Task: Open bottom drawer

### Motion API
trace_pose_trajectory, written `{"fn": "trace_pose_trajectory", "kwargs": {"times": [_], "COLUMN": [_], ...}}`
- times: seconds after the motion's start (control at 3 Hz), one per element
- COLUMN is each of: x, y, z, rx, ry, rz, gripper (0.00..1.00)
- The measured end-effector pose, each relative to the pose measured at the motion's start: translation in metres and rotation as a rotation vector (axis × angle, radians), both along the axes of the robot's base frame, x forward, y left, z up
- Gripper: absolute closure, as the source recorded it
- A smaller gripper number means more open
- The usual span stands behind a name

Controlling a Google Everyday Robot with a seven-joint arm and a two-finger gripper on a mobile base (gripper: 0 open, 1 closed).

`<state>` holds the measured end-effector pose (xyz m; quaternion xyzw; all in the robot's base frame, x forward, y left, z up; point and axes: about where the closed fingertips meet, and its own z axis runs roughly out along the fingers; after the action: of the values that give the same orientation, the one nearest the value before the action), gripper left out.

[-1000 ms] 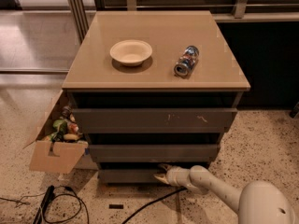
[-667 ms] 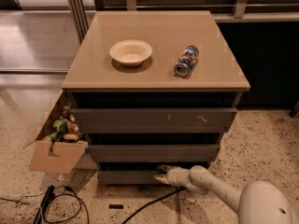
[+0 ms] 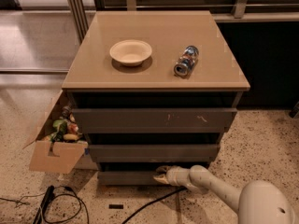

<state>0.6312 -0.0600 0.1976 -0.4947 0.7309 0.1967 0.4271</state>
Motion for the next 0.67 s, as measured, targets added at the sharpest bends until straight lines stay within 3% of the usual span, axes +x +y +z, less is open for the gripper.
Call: {"fn": "trace_pose_trajectory", "kwargs": {"times": [0.33,0.67], "x": [0.0,-0.018], "y": [0.0,-0.008], "z": [0.001,-0.003], "rx": [0.0,0.015], "ry": [0.0,-0.005], "rz": [0.0,0.006], "gripper": [1.0,1.0]}}
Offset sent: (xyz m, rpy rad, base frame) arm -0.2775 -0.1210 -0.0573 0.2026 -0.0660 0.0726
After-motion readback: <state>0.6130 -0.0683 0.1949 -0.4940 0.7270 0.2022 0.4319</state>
